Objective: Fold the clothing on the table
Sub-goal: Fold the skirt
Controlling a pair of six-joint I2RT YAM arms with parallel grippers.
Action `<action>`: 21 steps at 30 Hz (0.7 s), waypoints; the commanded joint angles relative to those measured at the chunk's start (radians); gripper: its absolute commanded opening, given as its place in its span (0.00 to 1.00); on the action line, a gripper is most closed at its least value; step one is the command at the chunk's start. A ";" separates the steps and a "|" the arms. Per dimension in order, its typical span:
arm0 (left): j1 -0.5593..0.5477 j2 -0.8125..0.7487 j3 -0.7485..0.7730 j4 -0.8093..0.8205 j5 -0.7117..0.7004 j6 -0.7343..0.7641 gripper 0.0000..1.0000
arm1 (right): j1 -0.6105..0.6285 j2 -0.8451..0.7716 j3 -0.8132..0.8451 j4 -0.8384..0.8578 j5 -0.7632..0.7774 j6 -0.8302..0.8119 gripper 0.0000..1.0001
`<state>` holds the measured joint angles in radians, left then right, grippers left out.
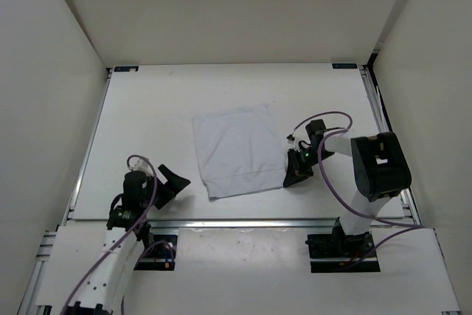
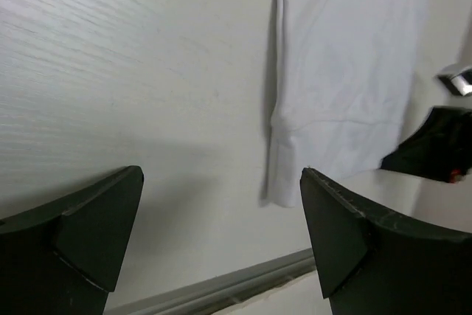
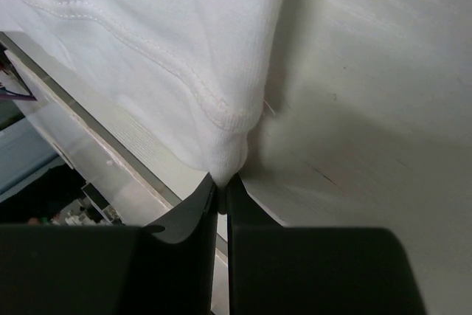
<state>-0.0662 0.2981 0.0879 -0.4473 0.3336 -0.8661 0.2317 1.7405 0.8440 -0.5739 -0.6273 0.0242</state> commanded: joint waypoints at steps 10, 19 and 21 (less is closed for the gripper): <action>-0.109 0.159 0.279 -0.025 -0.356 0.183 0.99 | 0.076 0.005 0.032 -0.011 0.185 -0.102 0.00; -0.281 0.596 0.599 0.334 -1.218 0.919 0.99 | 0.132 -0.006 0.021 -0.004 0.241 -0.102 0.01; -0.070 0.593 0.628 0.263 -0.878 0.874 0.99 | 0.135 -0.003 0.036 -0.010 0.250 -0.104 0.00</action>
<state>-0.3302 0.8917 0.7227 -0.2394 -0.6209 -0.1196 0.3519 1.7206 0.8814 -0.6121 -0.5289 -0.0319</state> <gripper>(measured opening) 0.988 0.070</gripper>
